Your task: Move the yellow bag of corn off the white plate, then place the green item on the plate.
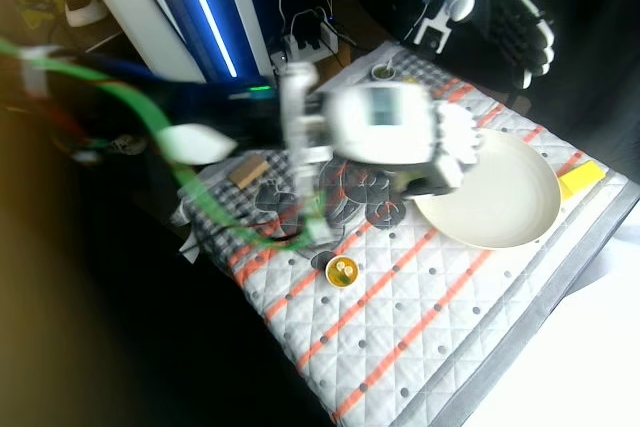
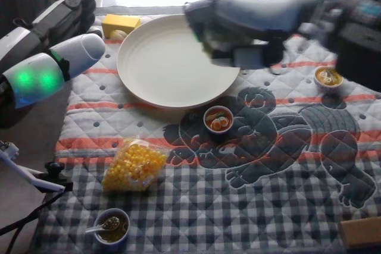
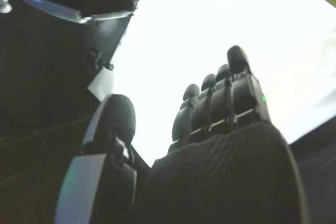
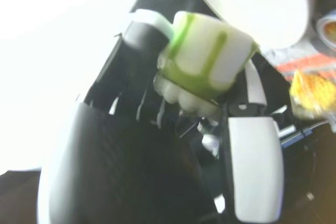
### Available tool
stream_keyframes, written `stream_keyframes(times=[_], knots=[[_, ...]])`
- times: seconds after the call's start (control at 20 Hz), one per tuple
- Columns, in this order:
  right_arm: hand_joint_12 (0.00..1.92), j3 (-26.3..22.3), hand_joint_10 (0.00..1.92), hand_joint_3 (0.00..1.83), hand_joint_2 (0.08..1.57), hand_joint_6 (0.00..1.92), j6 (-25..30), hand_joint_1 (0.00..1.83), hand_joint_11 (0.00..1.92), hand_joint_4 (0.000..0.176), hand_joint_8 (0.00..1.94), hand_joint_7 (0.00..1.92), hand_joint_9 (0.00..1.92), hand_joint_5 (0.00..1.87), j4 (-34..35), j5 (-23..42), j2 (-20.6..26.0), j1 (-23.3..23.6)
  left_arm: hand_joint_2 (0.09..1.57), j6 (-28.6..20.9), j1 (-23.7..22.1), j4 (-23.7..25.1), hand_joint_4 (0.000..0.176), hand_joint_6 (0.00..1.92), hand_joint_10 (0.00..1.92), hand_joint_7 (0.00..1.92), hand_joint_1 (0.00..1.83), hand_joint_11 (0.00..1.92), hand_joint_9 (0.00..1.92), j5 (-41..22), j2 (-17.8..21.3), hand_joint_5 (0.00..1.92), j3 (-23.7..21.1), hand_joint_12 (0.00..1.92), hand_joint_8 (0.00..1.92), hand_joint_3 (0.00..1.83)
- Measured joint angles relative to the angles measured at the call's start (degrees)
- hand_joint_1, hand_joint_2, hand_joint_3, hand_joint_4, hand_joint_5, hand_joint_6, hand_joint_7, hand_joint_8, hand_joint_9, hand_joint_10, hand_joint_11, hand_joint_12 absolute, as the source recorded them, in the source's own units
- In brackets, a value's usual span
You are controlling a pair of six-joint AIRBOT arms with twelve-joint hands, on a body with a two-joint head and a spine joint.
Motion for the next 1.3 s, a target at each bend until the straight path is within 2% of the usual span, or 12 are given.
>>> stream_keyframes(times=[0.15,0.2,0.25,0.3,0.4,0.45,0.5,0.8,0.95,1.05,1.15,1.3], knots=[[1.87,4.04,1.53,0.0,1.32,1.59,-0.07,1.1,0.69,0.0,1.53,0.69,0.65,0.53,0.44,-3.32,-3.39,1.7,1.37,-0.96,0.0,0.11,0.018,0.0,0.0,0.0,0.43,0.0,0.0,0.04,-0.87,0.07,0.74,0.61,0.0,0.0],[1.84,4.92,1.42,0.0,1.25,1.07,-0.09,1.09,0.52,0.0,1.06,0.44,0.53,0.34,0.48,-3.74,-4.09,1.95,1.37,-1.27,0.0,-0.04,0.016,0.0,0.0,0.0,0.44,0.0,0.0,0.2,-1.16,0.07,0.94,0.66,0.0,0.0],[1.6,5.35,0.78,0.0,1.23,0.23,-0.11,0.87,0.02,0.006,0.32,0.22,0.11,0.09,0.63,-4.35,-4.72,1.92,1.37,-1.53,0.0,0.04,0.025,0.0,0.0,0.0,0.46,0.0,0.0,0.33,-1.22,0.08,1.01,0.5,0.0,0.0],[0.89,5.35,0.15,0.0,1.22,0.05,-0.07,0.75,0.0,0.042,0.06,0.04,0.02,0.02,0.63,-5.16,-4.83,1.92,1.37,-1.53,0.0,0.31,0.012,0.01,0.0,0.0,0.51,0.0,0.0,0.33,-1.22,0.09,1.01,0.47,0.0,0.0],[0.05,5.33,0.01,0.0,1.19,0.0,-0.09,0.61,0.0,0.064,0.0,0.0,0.0,0.0,0.61,-5.75,-5.18,1.92,1.36,-1.53,0.0,-0.17,0.009,0.0,0.0,0.0,0.5,0.0,0.0,0.35,-1.22,0.09,1.03,0.56,0.0,0.0],[0.01,5.2,0.0,0.0,1.18,0.0,-0.11,0.55,0.0,0.05,0.0,0.0,0.0,0.0,0.61,-5.66,-5.18,1.92,1.35,-1.55,0.0,-0.17,0.017,0.0,0.0,0.0,0.52,0.0,0.0,0.35,-1.22,0.09,1.05,0.44,0.0,0.0],[0.0,5.16,0.0,0.0,1.13,0.0,-0.13,0.55,0.0,0.093,0.0,0.0,0.0,0.0,0.57,-5.64,-5.18,1.92,1.35,-1.62,0.0,-0.37,0.027,0.0,0.0,0.0,0.51,0.0,0.0,0.35,-1.22,0.08,1.05,0.32,0.0,0.0],[0.29,-0.13,0.0,0.0,1.16,0.0,-0.2,0.4,0.0,0.033,0.0,0.0,0.0,0.0,0.31,-5.62,-1.75,1.92,1.35,-2.05,0.2,-0.33,0.057,0.0,0.0,0.0,0.56,0.0,0.0,0.0,-1.22,0.04,1.05,0.2,0.0,0.0],[0.02,-7.63,0.0,0.0,1.04,0.0,-0.2,0.28,0.0,0.164,0.0,0.0,0.0,0.0,0.24,-0.35,8.33,1.75,1.33,-2.36,1.22,-1.46,0.081,0.0,0.0,0.0,0.64,0.0,0.0,-1.44,-0.83,0.0,0.37,0.0,0.0,0.0],[0.0,-12.96,0.0,0.0,1.05,0.0,-0.24,0.32,0.0,0.176,0.0,0.0,0.0,0.0,2.67,8.55,16.22,-1.73,1.31,-2.4,2.16,-1.88,0.133,0.0,0.0,0.0,0.61,0.01,0.0,-3.78,-0.24,0.0,-0.61,0.0,0.0,0.0],[0.01,-17.11,0.0,0.03,1.11,0.0,-0.24,0.25,0.01,0.102,0.0,0.0,0.0,0.0,3.78,13.77,21.09,-7.21,1.3,-2.64,3.48,-2.03,0.133,0.0,0.0,0.0,0.6,0.0,0.0,-6.27,0.17,0.0,-1.38,0.0,0.0,0.0],[0.0,-21.97,0.0,0.03,1.16,0.0,-0.22,0.24,0.0,0.078,0.0,0.0,0.0,0.0,7.15,21.14,25.64,-14.75,1.3,-3.45,4.87,-2.75,0.1,0.0,0.0,0.0,0.45,0.02,0.0,-8.87,0.33,0.0,-2.03,0.01,0.0,0.0]])
